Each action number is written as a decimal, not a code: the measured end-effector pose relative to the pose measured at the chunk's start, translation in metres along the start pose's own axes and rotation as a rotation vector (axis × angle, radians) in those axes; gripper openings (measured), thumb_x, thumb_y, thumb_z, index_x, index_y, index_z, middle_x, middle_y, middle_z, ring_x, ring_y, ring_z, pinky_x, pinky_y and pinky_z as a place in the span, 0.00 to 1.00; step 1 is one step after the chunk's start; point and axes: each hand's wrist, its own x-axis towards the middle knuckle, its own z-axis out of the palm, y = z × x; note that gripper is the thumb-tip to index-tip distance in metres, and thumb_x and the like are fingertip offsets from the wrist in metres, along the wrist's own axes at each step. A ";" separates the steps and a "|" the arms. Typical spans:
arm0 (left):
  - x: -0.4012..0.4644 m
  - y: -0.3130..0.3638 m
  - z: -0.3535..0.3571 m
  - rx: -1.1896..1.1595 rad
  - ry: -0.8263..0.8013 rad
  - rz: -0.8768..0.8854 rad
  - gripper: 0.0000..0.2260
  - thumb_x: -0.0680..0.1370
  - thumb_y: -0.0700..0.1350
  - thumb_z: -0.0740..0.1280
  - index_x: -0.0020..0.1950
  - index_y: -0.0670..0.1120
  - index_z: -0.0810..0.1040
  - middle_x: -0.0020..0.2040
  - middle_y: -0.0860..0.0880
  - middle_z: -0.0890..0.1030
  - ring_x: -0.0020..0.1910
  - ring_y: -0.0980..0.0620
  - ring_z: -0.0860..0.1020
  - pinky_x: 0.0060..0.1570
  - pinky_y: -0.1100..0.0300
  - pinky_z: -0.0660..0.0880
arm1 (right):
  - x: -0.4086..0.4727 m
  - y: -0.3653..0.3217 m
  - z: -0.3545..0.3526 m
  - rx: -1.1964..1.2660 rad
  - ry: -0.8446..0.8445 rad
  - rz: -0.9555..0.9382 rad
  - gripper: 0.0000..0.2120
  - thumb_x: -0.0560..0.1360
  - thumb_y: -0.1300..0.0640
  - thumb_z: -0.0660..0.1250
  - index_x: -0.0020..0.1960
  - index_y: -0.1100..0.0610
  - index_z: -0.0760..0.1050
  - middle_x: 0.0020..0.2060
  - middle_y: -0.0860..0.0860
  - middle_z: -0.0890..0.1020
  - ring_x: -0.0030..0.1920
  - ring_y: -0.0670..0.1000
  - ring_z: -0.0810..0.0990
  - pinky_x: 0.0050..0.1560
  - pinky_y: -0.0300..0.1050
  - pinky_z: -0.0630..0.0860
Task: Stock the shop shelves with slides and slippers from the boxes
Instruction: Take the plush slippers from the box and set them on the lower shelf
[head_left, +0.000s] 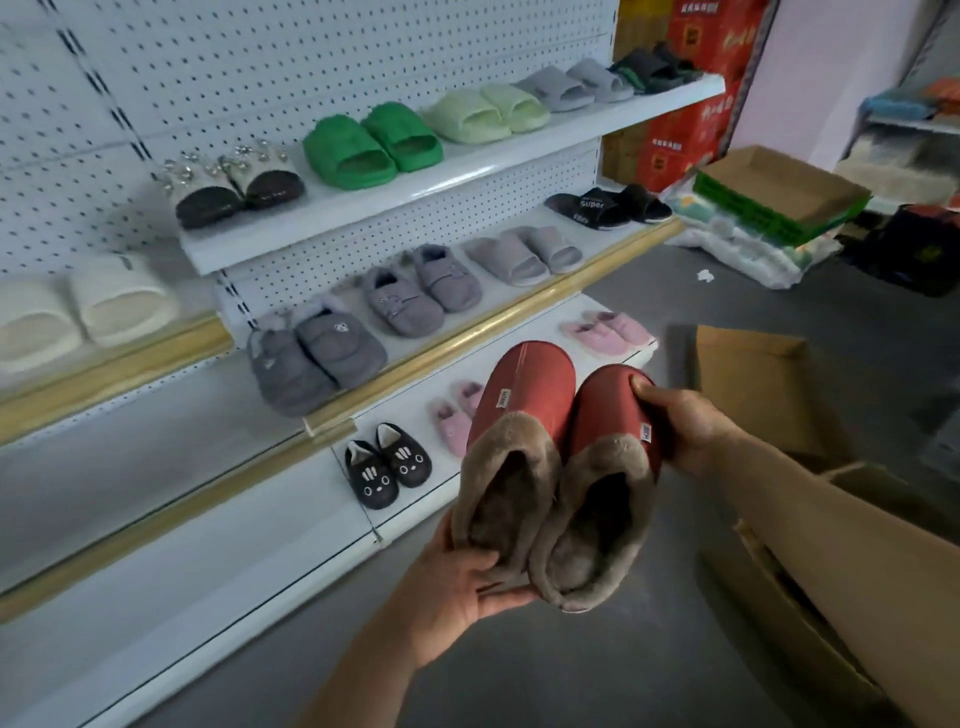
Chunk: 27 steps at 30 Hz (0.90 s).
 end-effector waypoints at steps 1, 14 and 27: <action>-0.010 0.005 -0.011 -0.002 0.014 0.001 0.32 0.72 0.25 0.61 0.72 0.49 0.67 0.65 0.33 0.76 0.58 0.27 0.77 0.54 0.33 0.75 | 0.000 0.006 0.015 0.000 -0.023 0.011 0.21 0.76 0.55 0.68 0.65 0.64 0.73 0.57 0.61 0.81 0.54 0.59 0.81 0.46 0.51 0.77; -0.032 0.010 -0.121 0.062 0.280 0.097 0.35 0.64 0.31 0.74 0.68 0.51 0.69 0.63 0.40 0.79 0.56 0.30 0.79 0.51 0.33 0.76 | 0.069 0.104 0.118 -0.023 -0.006 0.202 0.20 0.77 0.56 0.66 0.64 0.65 0.74 0.59 0.61 0.80 0.58 0.60 0.78 0.53 0.51 0.76; 0.029 0.051 -0.156 -0.113 0.473 0.318 0.33 0.63 0.32 0.76 0.65 0.50 0.72 0.62 0.38 0.78 0.54 0.35 0.81 0.46 0.40 0.78 | 0.158 0.114 0.168 0.031 -0.055 0.232 0.12 0.79 0.55 0.64 0.56 0.63 0.76 0.45 0.58 0.84 0.47 0.56 0.81 0.47 0.52 0.77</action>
